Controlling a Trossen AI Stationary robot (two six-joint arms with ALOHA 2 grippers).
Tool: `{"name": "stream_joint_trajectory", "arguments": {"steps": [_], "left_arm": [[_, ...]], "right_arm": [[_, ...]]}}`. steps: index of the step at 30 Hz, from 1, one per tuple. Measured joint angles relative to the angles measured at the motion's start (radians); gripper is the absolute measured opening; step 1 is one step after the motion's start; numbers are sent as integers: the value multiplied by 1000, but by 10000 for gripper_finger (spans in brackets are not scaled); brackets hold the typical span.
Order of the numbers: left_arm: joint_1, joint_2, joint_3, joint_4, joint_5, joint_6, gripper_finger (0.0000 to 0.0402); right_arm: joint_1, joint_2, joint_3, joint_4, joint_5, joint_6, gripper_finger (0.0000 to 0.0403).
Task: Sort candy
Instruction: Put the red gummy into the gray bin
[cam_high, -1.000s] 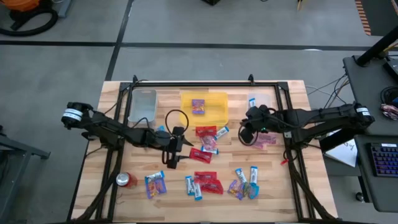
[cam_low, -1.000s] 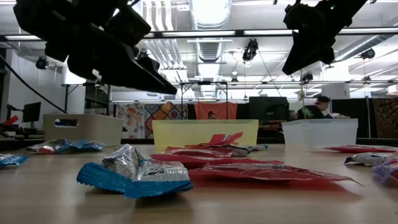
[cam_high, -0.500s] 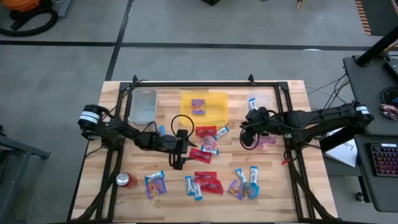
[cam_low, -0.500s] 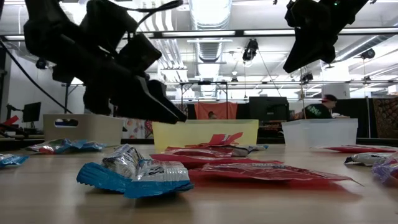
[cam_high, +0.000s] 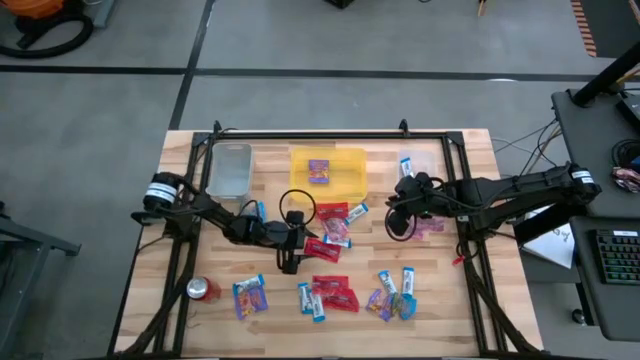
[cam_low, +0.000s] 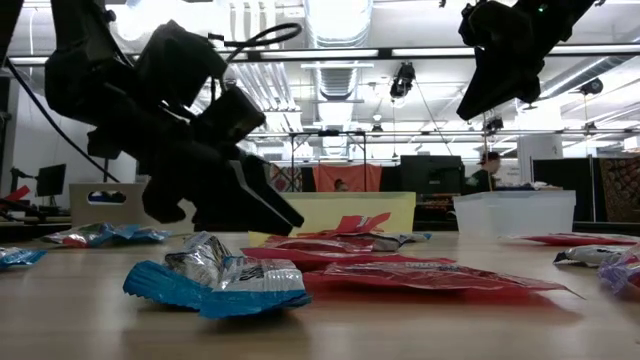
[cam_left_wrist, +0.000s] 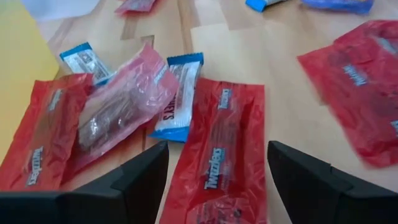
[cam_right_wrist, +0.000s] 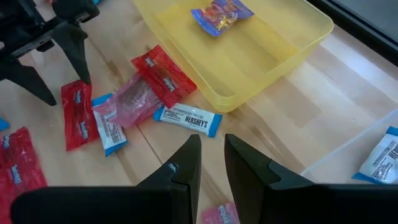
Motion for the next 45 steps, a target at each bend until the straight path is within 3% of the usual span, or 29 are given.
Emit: {"name": "stream_joint_trajectory", "arguments": {"steps": [12,18,32,45], "left_arm": [[2,69,14,13,-3,-32,245],[1,69,15,9,1,-33,205],[1,67,14,0,-3,-34,70],[2,-31,10,-68,-6,-27,41]], "right_arm": [[0,0,-4,6,6,0,66],[0,0,-5,7,6,0,66],[0,0,-6,8,6,-1,66],[0,0,-7,7,6,-1,66]]}}
